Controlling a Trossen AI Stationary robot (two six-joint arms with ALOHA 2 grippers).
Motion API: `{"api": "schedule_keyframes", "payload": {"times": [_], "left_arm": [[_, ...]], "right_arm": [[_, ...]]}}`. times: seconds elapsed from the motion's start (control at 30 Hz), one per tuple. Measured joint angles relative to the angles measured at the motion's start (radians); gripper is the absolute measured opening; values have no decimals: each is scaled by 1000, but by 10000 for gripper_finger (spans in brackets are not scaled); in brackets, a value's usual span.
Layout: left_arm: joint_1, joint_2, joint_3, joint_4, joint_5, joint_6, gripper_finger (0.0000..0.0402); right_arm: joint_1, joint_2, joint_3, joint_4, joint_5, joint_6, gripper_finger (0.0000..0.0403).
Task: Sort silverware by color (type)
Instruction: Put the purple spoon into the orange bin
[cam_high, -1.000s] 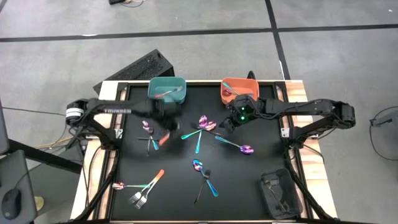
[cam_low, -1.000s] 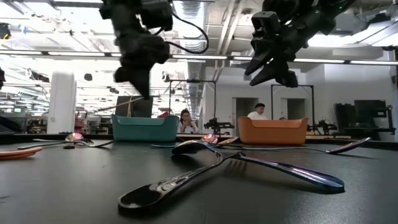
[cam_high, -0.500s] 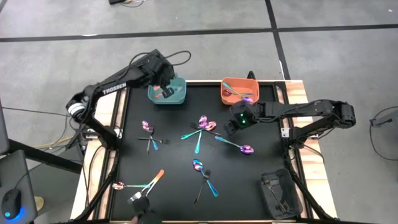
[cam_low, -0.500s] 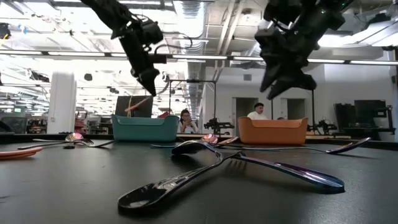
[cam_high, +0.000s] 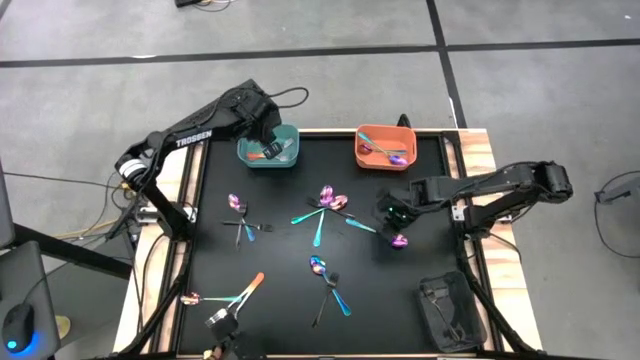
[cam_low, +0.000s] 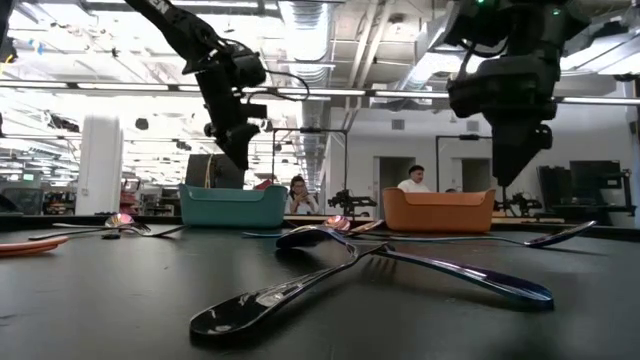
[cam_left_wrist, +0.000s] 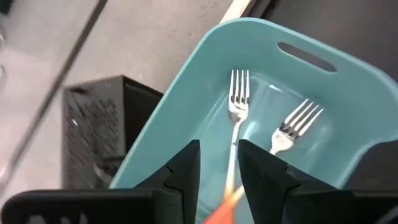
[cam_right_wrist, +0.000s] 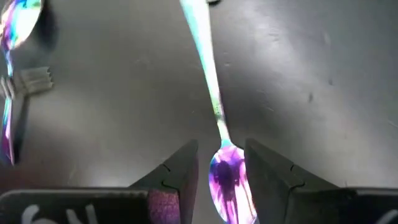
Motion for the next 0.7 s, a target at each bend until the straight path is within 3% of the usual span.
{"api": "schedule_keyframes", "payload": {"times": [0.2, 0.4, 0.7], "left_arm": [[-19, -80, 0, 9, 163, -218, 102], [-85, -158, 0, 126, 293, -363, 103], [-212, -236, 0, 182, 218, -386, 103]], "right_arm": [[44, 0, -35, 82, 23, -102, 147], [55, 35, -76, 187, 50, -137, 148], [55, 246, -97, 259, 91, -249, 152]]}}
